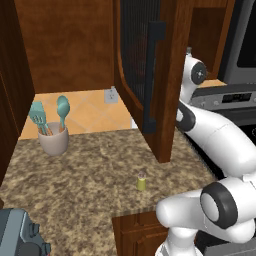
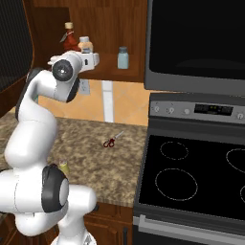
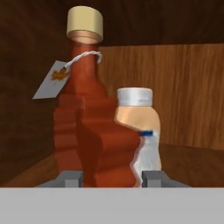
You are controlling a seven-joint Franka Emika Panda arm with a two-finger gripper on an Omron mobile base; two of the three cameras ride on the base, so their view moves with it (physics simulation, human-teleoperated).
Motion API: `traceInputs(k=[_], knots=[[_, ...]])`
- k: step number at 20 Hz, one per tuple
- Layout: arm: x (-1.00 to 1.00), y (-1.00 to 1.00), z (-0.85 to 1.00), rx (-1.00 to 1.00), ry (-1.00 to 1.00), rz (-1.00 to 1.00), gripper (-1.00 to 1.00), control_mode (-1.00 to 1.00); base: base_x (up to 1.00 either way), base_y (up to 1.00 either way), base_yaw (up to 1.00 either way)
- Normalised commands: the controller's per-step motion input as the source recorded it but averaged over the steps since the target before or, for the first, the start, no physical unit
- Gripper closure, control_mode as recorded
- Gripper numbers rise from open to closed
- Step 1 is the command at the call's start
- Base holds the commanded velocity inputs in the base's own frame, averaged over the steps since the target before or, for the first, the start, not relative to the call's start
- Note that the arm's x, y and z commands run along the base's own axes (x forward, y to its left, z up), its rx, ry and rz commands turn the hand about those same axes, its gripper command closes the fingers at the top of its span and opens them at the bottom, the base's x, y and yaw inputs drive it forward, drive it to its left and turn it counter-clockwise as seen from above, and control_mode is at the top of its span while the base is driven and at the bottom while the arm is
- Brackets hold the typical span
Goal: Put the shaker and condiment bottle from the counter next to their counterparts in the cabinet.
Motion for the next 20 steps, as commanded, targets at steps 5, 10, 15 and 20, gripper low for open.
traceInputs(k=[5, 10, 15, 20], knots=[[0.39, 0.05, -0.43, -0.01, 0.0, 0.0, 1.0, -1.0, 0.0, 0.0, 0.0], [0.22, 0.13, -0.47, -0.01, 0.0, 0.0, -1.0, -1.0, 0.0, 0.0, 0.0], [-0.35, 0.01, -0.32, 0.01, -0.03, -0.01, -1.0, -1.0, 0.0, 0.0, 0.0], [-0.63, -0.21, 0.01, 0.13, 0.02, 0.0, -1.0, -1.0, 0.0, 0.0, 0.0]])
